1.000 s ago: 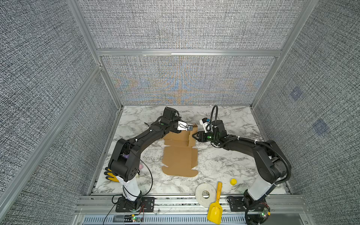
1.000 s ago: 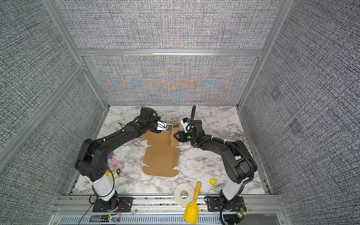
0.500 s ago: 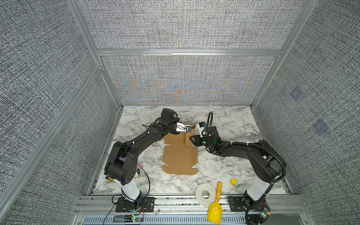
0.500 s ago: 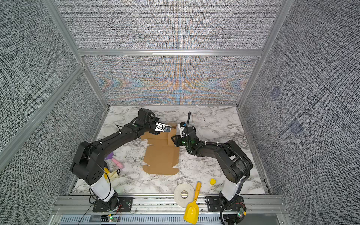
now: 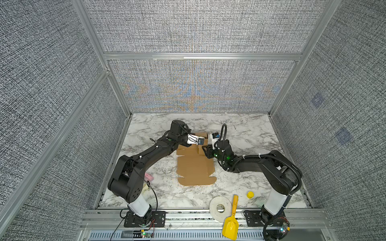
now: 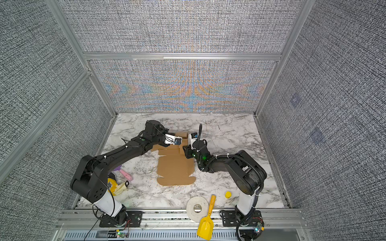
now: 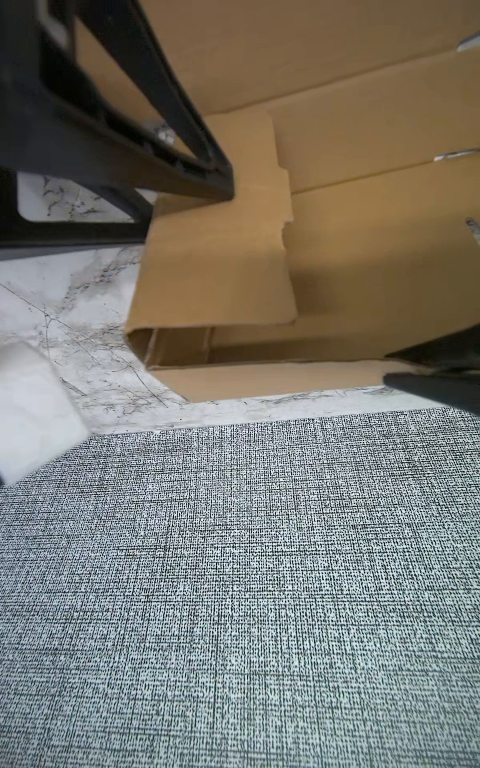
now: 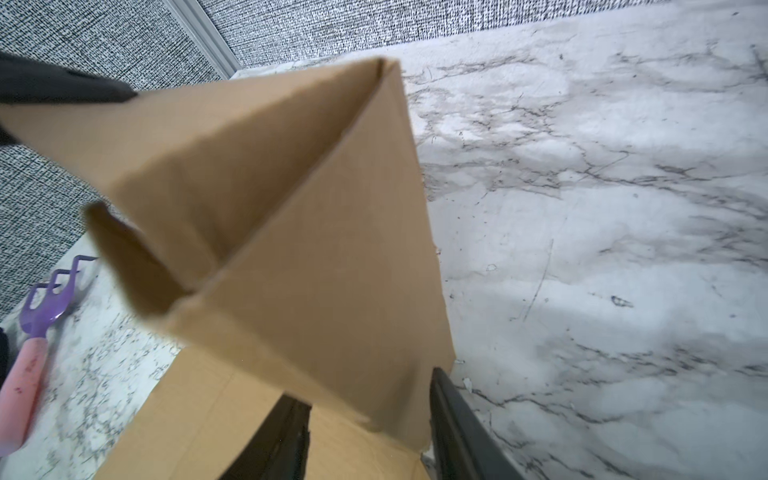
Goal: Fold the paper box
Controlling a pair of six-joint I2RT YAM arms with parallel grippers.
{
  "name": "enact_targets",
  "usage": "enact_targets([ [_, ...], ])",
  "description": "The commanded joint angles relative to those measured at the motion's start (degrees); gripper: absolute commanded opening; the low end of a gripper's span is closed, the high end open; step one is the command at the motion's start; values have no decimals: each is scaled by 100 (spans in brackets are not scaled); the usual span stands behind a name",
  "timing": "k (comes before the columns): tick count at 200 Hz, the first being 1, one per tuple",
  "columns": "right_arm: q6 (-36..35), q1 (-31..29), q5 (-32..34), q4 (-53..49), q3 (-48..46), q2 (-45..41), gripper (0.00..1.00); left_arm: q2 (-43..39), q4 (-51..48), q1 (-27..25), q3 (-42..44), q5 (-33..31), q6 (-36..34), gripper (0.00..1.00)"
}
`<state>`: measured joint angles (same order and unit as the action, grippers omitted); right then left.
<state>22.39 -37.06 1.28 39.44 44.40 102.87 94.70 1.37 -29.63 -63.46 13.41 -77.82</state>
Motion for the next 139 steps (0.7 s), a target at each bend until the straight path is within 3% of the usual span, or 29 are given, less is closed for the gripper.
enact_targets([
  [1,-175,-2,549,887,-80,44,50,-4,-599,-8,53,200,-29,0],
  [50,-563,3,472,1683,-116,305,55,50,-601,-23,158,257,-137,0],
  [139,-771,3,695,2366,-78,617,50,102,-607,-24,217,191,-25,0],
])
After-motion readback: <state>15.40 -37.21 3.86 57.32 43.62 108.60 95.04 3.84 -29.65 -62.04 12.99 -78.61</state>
